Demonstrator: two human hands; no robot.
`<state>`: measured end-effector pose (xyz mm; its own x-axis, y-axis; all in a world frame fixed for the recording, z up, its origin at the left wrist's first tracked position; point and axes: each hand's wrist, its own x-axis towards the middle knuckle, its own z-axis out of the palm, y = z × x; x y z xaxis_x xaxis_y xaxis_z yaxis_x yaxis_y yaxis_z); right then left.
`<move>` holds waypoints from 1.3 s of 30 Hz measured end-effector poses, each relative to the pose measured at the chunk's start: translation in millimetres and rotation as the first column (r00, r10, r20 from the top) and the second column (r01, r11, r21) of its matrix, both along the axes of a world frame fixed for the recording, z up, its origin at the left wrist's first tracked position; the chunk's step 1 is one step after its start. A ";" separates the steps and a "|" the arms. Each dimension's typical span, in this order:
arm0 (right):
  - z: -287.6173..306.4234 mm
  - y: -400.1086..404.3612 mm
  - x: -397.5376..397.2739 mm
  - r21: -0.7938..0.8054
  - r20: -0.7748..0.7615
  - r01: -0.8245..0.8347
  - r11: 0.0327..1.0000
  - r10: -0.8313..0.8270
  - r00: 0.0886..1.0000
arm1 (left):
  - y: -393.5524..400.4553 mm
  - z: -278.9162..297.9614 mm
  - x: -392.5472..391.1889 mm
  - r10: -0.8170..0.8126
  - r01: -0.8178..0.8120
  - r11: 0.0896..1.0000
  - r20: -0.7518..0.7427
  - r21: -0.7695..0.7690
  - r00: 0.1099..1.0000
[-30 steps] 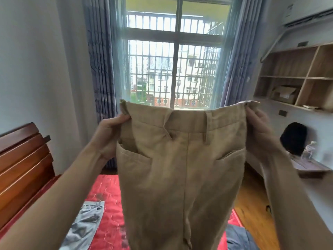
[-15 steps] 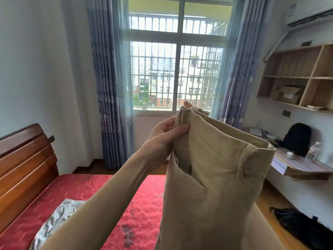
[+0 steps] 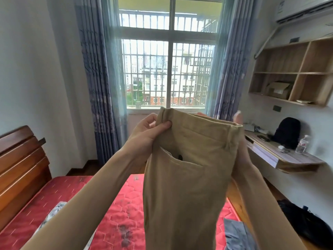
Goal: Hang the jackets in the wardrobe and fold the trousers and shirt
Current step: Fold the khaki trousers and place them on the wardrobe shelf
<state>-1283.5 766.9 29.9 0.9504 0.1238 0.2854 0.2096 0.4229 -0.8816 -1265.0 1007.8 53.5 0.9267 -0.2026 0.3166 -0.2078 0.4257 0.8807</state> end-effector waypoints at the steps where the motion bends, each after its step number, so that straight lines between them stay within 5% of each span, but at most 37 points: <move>1: 4.4 -4.2 -1.1 -0.051 0.092 -0.048 0.998 0.052 0.994 | 0.1 1.4 0.8 0.045 -0.045 0.999 -0.012 -0.030 0.999; 4: 10.3 -3.9 -3.0 -0.341 0.352 0.276 0.899 -0.150 0.924 | -1.1 4.0 3.4 0.120 -0.122 0.987 -0.024 -0.100 0.992; 6: 8.6 5.3 0.3 -0.290 0.467 0.515 0.806 -0.350 0.812 | -2.5 4.8 1.3 0.134 -0.134 0.987 -0.012 -0.091 0.991; 8: 10.1 11.0 3.5 -0.204 0.479 0.578 0.790 -0.434 0.763 | 0.8 6.1 -1.6 0.109 -0.109 0.993 -0.003 -0.046 0.994; 11: 20.2 8.9 8.2 -0.208 0.450 0.567 0.797 -0.437 0.779 | 16.4 13.7 -5.2 0.102 -0.110 0.981 0.060 0.160 0.993; 14: 33.5 4.7 13.4 -0.280 0.512 0.543 0.792 -0.355 0.782 | 31.2 24.5 -7.3 0.206 -0.288 0.878 0.241 0.384 0.948; 23: 101.0 -8.5 37.7 -0.500 0.579 0.473 0.725 -0.127 0.805 | 41.4 72.4 -4.4 0.119 -0.380 0.677 0.415 0.631 0.902; 25: 112.0 -12.2 37.6 -0.588 0.589 0.461 0.665 -0.038 0.807 | 44.4 77.4 -1.6 0.080 -0.413 0.607 0.465 0.679 0.882; 28: 128.5 -17.8 39.4 -0.803 0.494 0.395 0.447 0.128 0.860 | 44.2 76.2 1.4 0.031 -0.472 0.551 0.548 0.689 0.836; 31: 132.2 -16.0 46.2 -0.902 0.400 0.330 0.279 0.250 0.882 | 45.4 73.3 9.6 -0.056 -0.414 0.498 0.504 0.762 0.862; 36: 106.0 -0.6 64.1 -0.937 0.290 0.189 0.295 0.349 0.891 | 51.0 61.6 27.1 -0.239 -0.262 0.202 0.307 0.944 0.921; 39: 86.2 5.9 76.8 -0.969 0.136 0.038 0.245 0.399 0.907 | 56.1 44.8 36.5 -0.238 -0.174 0.157 0.208 0.972 0.949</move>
<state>-1206.7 772.9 116.1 0.7467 0.6616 0.0689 0.5762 -0.5916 -0.5639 -1228.4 1063.9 98.3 0.8310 -0.5555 0.0302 -0.5035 -0.7280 0.4653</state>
